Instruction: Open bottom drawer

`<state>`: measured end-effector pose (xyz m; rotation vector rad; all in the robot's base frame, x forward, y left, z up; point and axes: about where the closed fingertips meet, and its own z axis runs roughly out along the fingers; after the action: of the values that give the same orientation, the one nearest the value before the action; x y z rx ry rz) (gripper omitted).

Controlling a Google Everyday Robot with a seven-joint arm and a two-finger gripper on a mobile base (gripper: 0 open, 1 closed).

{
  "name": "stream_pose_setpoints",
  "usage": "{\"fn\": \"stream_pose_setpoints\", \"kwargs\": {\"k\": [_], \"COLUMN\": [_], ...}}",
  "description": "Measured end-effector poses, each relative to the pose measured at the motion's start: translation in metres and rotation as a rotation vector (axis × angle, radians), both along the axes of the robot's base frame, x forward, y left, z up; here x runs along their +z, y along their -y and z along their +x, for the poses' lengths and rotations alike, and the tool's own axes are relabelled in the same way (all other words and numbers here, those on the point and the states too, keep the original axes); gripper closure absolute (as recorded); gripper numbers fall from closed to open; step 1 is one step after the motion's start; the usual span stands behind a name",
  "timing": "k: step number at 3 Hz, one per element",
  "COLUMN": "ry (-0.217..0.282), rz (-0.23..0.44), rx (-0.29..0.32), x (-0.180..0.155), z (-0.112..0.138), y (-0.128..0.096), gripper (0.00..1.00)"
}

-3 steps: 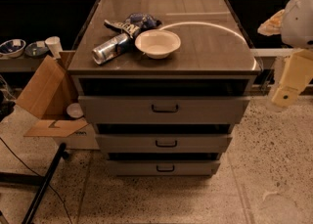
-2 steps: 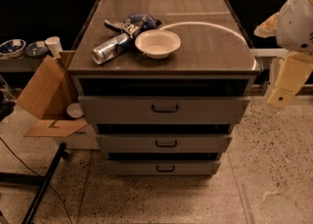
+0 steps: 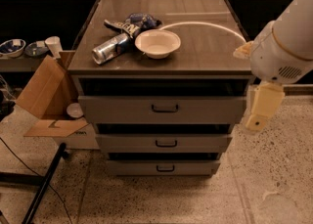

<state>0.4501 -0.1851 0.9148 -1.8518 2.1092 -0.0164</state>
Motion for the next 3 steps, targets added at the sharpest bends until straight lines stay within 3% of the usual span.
{"fn": "stream_pose_setpoints", "kwargs": {"k": [1,3], "ry": [-0.002,0.011], "rz": [0.023,0.056], "rx": [0.018,0.038], "x": [-0.041,-0.157], "z": [-0.014,-0.033], "y": [-0.013,-0.029], "gripper": [0.00,0.00]}}
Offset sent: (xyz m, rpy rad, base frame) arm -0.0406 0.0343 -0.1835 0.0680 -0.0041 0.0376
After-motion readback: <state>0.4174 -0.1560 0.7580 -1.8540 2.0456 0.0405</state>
